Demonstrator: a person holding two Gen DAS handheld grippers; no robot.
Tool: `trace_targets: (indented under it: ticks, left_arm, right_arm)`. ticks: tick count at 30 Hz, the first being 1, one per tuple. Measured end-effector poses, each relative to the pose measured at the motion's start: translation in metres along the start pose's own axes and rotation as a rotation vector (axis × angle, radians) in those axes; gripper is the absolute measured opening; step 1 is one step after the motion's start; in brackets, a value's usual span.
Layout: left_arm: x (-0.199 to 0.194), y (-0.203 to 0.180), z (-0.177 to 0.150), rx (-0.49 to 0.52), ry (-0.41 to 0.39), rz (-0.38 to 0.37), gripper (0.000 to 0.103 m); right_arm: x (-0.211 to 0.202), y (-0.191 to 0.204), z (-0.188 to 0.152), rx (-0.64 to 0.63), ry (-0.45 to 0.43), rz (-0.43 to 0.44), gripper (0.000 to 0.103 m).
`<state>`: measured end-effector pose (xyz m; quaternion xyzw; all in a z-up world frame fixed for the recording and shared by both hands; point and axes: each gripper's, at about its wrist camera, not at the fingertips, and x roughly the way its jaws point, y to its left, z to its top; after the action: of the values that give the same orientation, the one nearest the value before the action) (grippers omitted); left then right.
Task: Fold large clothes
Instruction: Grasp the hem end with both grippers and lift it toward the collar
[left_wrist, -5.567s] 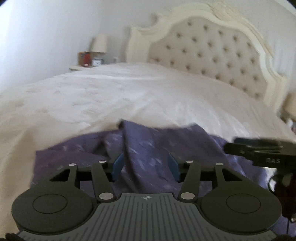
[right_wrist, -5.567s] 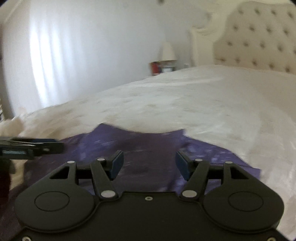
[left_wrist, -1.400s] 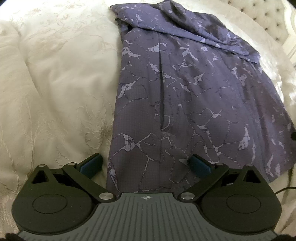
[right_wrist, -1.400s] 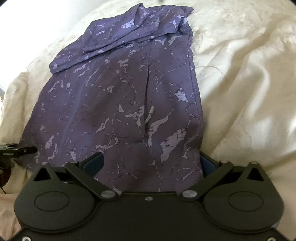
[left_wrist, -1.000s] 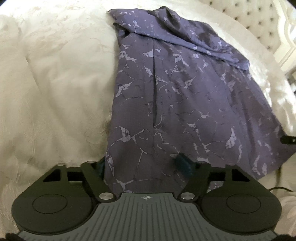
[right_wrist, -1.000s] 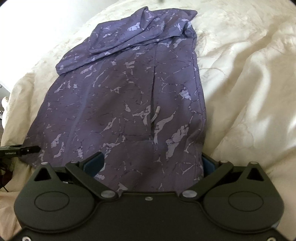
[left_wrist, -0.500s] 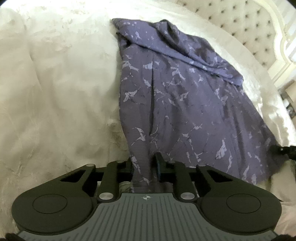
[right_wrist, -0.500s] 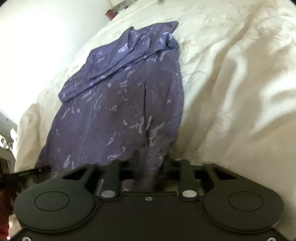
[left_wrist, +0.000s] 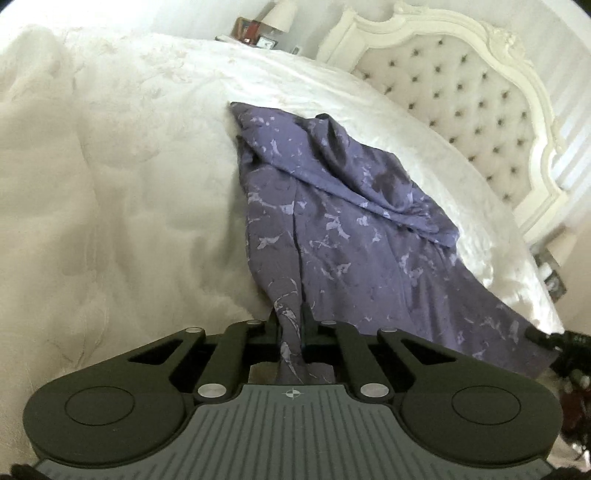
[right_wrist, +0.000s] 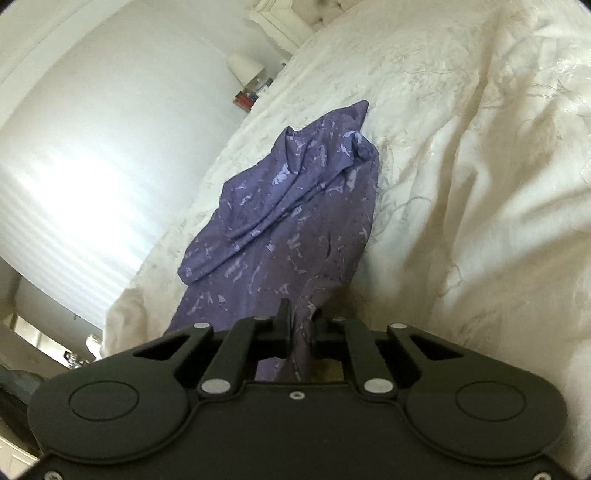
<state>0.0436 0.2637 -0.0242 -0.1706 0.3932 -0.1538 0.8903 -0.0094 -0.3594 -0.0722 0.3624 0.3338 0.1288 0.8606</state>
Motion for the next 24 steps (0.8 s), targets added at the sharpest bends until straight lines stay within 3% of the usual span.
trace_targets:
  ticks: [7,14,16,17,18,20,22,23,24]
  left_arm:
    - [0.012,0.007,-0.005,-0.016,0.094,0.023,0.008]
    - [0.027,0.017,-0.009,-0.045,0.219,0.03,0.009]
    - [0.031,0.016,-0.01,-0.031,0.256,0.025,0.02]
    - [0.032,0.016,-0.011,-0.028,0.275,0.016,0.023]
    - [0.033,0.014,-0.013,-0.019,0.281,0.015,0.023]
    - [0.032,0.013,-0.014,-0.009,0.274,0.016,0.022]
    - [0.032,0.013,-0.015,-0.014,0.267,0.012,0.021]
    - [0.031,0.013,-0.015,-0.017,0.26,0.01,0.014]
    - [0.029,0.013,-0.015,-0.017,0.248,0.005,0.012]
  right_arm:
    - [0.008,-0.001,-0.007,-0.042,0.053,-0.046,0.017]
    - [0.018,0.004,-0.011,-0.091,0.137,-0.126,0.025]
    - [0.02,0.003,-0.012,-0.092,0.153,-0.135,0.03]
    - [0.02,0.002,-0.012,-0.09,0.161,-0.135,0.039]
    - [0.021,0.002,-0.012,-0.09,0.168,-0.134,0.046]
    - [0.023,0.003,-0.013,-0.1,0.185,-0.135,0.049]
    - [0.026,0.006,-0.014,-0.121,0.208,-0.148,0.049]
    - [0.027,0.006,-0.015,-0.128,0.217,-0.151,0.047]
    - [0.027,0.006,-0.015,-0.131,0.219,-0.156,0.031]
